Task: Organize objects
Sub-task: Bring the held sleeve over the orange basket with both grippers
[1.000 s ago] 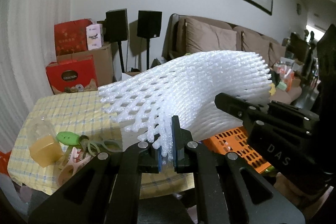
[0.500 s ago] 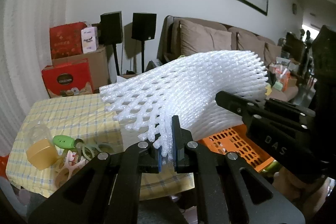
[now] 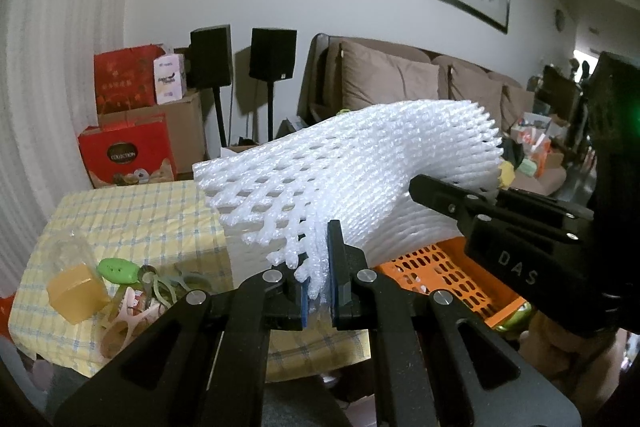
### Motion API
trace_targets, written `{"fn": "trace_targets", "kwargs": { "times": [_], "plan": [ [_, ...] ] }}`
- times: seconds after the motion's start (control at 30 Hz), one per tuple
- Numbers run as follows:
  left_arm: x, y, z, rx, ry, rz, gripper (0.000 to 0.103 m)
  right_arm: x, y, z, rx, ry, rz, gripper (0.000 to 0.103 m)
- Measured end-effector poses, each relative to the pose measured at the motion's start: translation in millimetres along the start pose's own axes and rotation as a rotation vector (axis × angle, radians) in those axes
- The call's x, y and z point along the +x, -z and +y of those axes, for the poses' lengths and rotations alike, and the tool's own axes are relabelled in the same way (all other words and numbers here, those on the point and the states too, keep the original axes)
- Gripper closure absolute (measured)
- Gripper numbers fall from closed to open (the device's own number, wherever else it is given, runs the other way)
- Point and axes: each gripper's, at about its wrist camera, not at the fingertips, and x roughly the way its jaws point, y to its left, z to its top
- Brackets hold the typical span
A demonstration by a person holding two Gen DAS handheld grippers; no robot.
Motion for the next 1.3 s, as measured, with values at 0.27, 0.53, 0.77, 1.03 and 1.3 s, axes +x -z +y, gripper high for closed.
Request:
{"fn": "trace_targets", "kwargs": {
  "times": [0.27, 0.53, 0.77, 1.03, 1.3],
  "plan": [
    [-5, 1, -1, 0.001, -0.002, -0.013, 0.096, 1, 0, 0, 0.005, 0.003, 0.003, 0.095],
    [-5, -1, -9, 0.015, 0.000, -0.021, 0.096, -6, -2, 0, -0.036, 0.060, -0.017, 0.095],
    [2, -9, -11, -0.038, 0.061, 0.007, 0.096, -9, -2, -16, -0.025, 0.067, -0.026, 0.094],
    [8, -12, -25, -0.017, 0.076, 0.004, 0.096, -13, -5, -29, -0.018, 0.095, -0.032, 0.094],
    [11, -15, -33, -0.007, 0.087, 0.002, 0.096, -17, -5, -38, -0.014, 0.115, -0.036, 0.094]
  ]
}}
